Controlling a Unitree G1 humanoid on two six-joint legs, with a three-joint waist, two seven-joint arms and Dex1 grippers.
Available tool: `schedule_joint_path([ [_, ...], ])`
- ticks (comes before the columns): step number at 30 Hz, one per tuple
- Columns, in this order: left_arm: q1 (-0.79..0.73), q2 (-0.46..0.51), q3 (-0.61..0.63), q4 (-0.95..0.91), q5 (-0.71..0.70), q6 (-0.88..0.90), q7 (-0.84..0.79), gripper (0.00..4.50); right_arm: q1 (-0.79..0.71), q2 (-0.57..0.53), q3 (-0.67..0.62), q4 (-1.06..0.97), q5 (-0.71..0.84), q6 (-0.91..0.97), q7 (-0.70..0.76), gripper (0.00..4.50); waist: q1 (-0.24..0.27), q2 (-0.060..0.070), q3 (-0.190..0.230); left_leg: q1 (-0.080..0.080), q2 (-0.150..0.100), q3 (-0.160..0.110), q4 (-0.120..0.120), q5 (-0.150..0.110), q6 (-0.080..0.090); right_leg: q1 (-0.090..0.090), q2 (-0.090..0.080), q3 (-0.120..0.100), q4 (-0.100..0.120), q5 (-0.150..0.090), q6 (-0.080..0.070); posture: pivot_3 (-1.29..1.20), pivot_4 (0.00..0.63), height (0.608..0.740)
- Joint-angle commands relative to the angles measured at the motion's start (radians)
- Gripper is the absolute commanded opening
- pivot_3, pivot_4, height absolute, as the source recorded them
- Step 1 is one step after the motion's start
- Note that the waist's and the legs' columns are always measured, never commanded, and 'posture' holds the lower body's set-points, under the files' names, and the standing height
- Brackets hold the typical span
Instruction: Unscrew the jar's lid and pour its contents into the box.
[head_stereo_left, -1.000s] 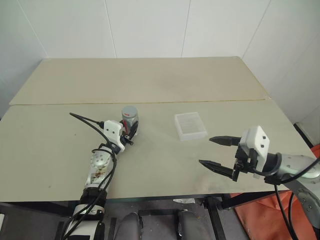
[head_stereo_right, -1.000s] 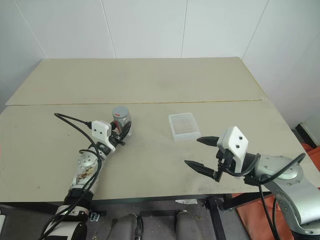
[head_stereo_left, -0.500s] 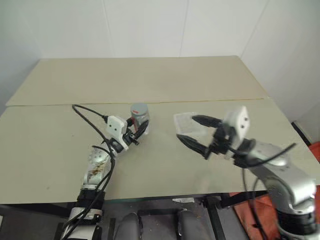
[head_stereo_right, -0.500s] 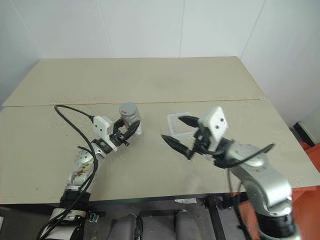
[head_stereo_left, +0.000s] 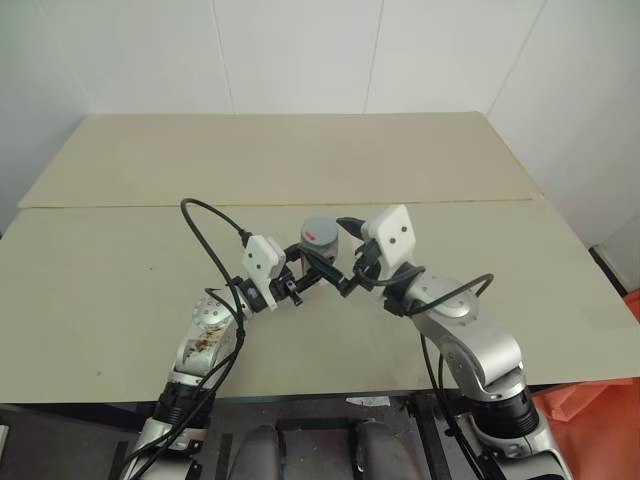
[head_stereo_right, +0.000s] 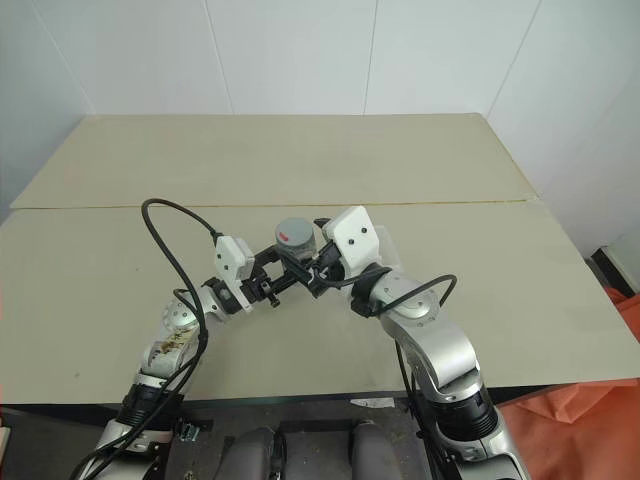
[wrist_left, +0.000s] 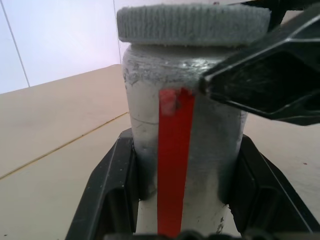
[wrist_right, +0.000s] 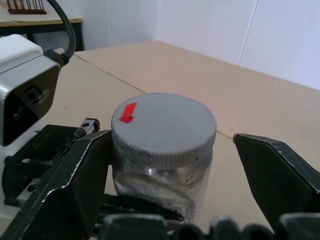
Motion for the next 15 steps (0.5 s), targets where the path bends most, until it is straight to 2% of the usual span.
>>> schedule_joint_path([
  [1,0.007,-0.014,-0.012,-0.041,0.002,-0.011,0.006,1.94,-0.028,0.019,-0.020,-0.009,-0.017,-0.045,-0.005,4.50,-0.002,0.000,0.000,0.000,0.000,0.000,0.000,0.000,0.000,0.000,0.000,0.000,0.000,0.000,0.000,0.00,0.150,0.740],
  [15,0.027,-0.019,0.002,-0.059,-0.014,-0.006,0.006,1.94,-0.015,0.028,-0.022,-0.008,-0.026,-0.046,0.037,4.50,-0.002,0.000,0.000,0.000,0.000,0.000,0.000,0.000,0.000,0.000,0.000,0.000,0.000,0.000,0.000,0.00,0.150,0.740],
])
